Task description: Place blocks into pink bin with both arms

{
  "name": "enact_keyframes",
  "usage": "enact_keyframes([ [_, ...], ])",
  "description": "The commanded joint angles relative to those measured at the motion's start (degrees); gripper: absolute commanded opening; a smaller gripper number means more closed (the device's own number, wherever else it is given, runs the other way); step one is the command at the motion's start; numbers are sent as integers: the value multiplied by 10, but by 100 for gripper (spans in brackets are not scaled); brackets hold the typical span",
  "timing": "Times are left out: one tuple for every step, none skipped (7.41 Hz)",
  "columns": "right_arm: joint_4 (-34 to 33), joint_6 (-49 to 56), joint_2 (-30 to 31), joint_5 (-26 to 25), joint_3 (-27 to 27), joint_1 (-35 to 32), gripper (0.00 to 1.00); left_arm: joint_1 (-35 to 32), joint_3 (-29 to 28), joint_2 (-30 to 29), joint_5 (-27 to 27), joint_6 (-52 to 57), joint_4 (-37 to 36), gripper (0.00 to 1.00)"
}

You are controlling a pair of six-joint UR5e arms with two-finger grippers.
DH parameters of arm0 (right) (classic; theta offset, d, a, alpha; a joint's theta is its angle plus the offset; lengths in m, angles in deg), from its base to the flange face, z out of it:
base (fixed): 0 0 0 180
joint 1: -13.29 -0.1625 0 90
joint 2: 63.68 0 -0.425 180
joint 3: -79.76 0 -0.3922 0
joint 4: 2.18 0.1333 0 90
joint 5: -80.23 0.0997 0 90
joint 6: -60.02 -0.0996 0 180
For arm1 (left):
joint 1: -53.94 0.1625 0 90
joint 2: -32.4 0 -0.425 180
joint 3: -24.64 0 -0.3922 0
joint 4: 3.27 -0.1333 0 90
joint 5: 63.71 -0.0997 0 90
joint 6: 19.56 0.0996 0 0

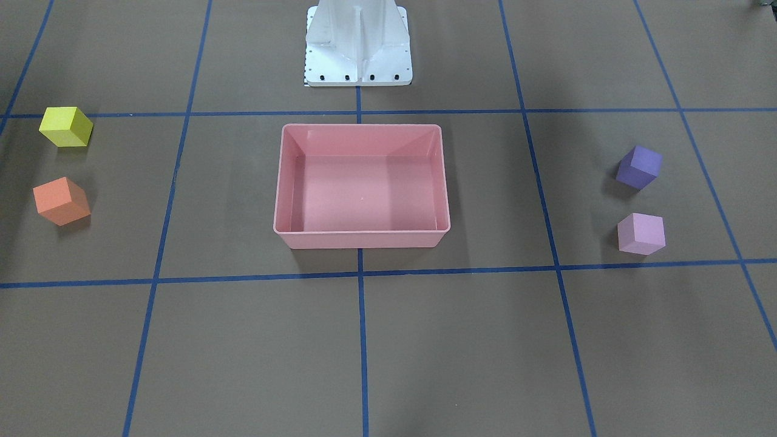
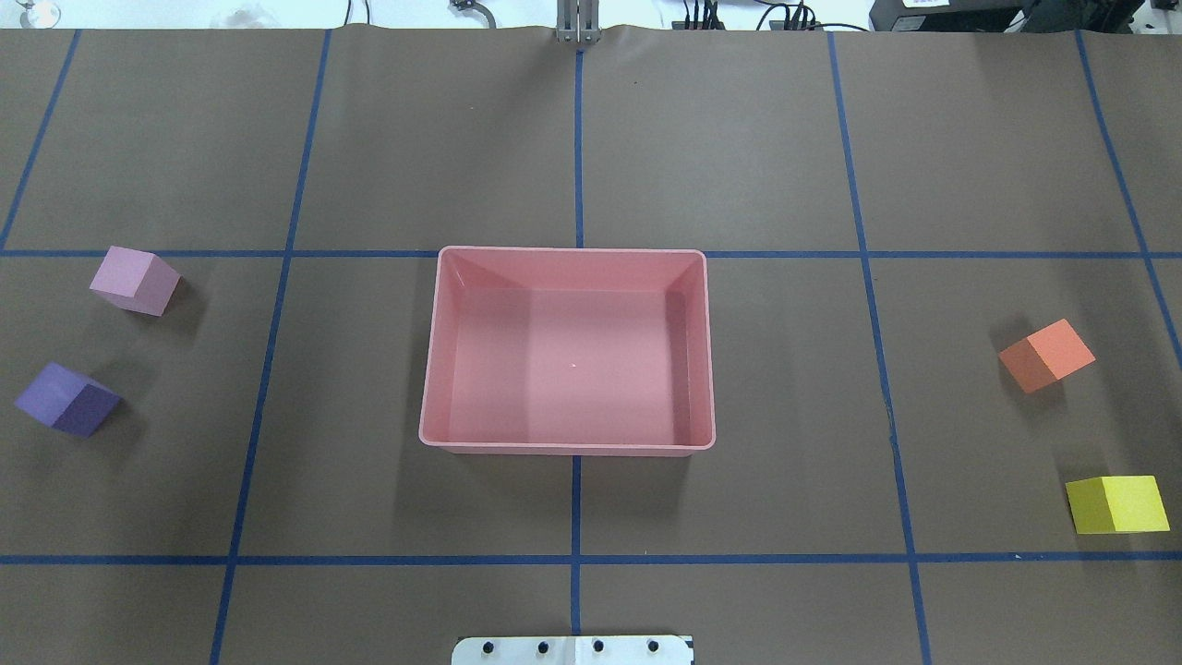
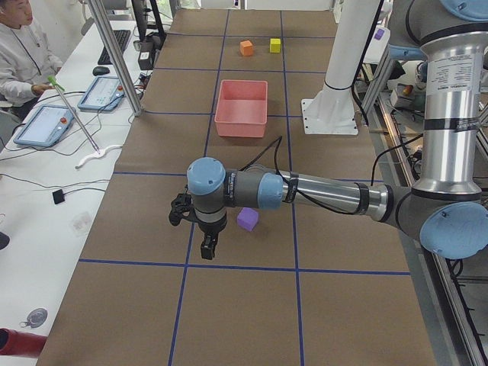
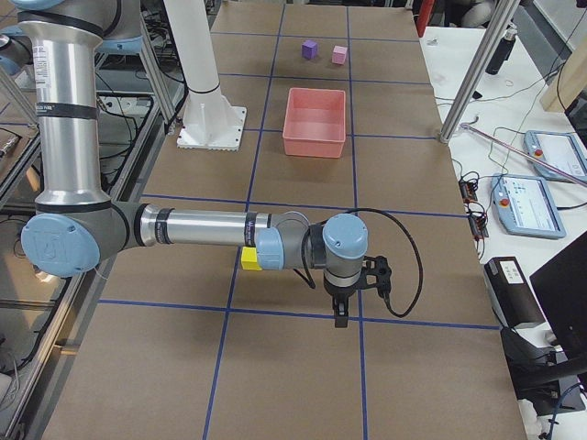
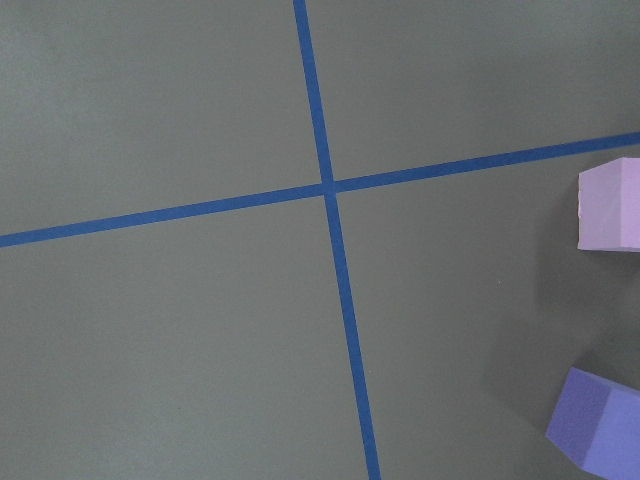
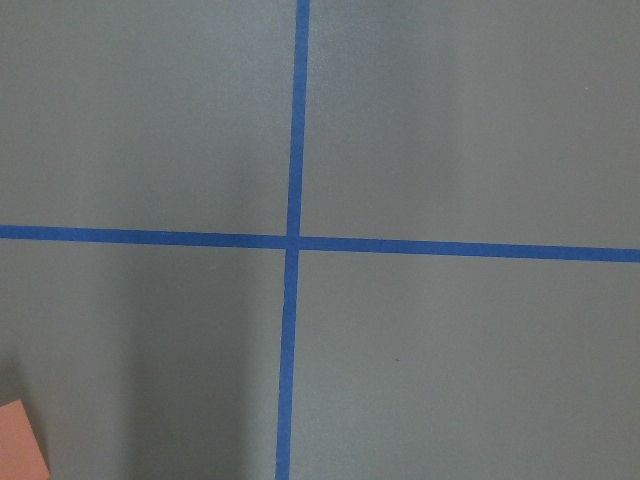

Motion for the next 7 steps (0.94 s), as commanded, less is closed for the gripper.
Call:
enact_keyframes([
  [32, -1, -3, 13, 7, 18, 100, 0, 1, -1, 0, 1, 0, 100],
  [44, -2, -7, 27, 8, 23, 100, 0, 15, -2, 0, 1, 2, 100],
  [44, -2, -8, 42, 10, 41, 100, 1, 38, -2, 0, 0, 6, 99],
  [44, -1, -8, 41, 11, 50, 100, 21, 24, -20, 0, -5, 25, 100],
  [45, -4, -11, 39, 12, 58, 100, 35, 23, -31, 18, -4, 31, 99],
  [45, -9, -15, 38, 12, 62, 100, 39, 19, -32, 58, -3, 34, 100],
  [45, -9, -15, 38, 12, 65, 100, 53, 19, -30, 77, -15, 80, 100],
])
